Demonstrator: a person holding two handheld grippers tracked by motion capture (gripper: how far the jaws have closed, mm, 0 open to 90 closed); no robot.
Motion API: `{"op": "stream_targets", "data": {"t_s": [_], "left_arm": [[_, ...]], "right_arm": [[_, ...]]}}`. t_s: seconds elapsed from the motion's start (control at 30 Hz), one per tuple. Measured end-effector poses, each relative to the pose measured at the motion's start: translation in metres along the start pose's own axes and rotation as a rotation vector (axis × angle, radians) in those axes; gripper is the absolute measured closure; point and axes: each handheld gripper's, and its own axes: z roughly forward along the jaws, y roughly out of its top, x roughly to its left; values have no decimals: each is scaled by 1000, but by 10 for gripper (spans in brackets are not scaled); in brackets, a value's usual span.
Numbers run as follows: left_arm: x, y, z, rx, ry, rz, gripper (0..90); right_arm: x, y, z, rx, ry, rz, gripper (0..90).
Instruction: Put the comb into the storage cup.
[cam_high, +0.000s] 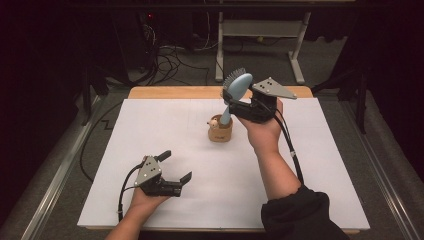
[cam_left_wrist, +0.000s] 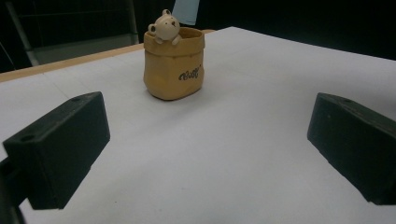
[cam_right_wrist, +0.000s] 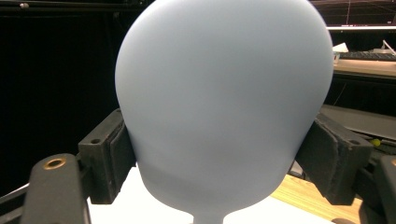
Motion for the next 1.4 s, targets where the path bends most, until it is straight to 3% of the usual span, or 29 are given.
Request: {"op": "stream_targets", "data": {"t_s": [1.4], "left_arm": [[1,0,0,-1,3,6,0]], "right_arm": [[-2,-32,40,85,-22,23,207]]}}
